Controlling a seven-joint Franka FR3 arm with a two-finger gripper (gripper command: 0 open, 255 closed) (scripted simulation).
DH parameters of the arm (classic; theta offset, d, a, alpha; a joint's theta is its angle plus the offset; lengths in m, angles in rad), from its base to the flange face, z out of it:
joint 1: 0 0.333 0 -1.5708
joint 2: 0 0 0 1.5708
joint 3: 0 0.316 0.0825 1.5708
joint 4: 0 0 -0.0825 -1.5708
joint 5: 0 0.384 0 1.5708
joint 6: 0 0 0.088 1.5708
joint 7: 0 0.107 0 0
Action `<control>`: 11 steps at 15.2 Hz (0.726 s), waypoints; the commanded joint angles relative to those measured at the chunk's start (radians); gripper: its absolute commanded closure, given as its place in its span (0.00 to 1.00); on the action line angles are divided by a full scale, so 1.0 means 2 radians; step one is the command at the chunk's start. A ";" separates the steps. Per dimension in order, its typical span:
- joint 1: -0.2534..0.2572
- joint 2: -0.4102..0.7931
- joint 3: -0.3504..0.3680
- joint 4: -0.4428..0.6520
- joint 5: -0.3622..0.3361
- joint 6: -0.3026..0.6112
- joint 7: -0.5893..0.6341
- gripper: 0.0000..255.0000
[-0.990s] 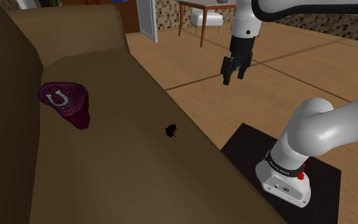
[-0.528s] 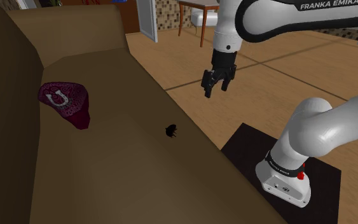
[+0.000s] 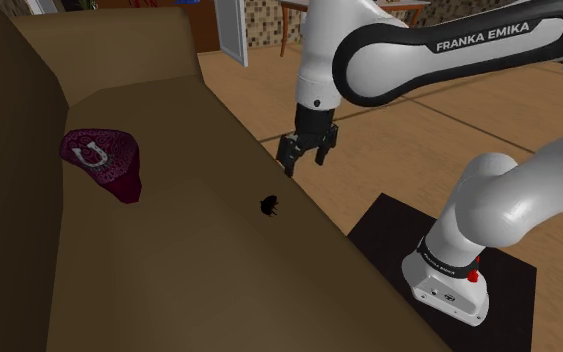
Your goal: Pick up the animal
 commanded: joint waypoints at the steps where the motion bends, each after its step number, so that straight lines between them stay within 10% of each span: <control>1: 0.002 0.026 0.024 0.010 0.003 0.027 0.026 0.00; 11: -0.005 0.119 0.094 0.034 -0.014 0.120 0.103 0.00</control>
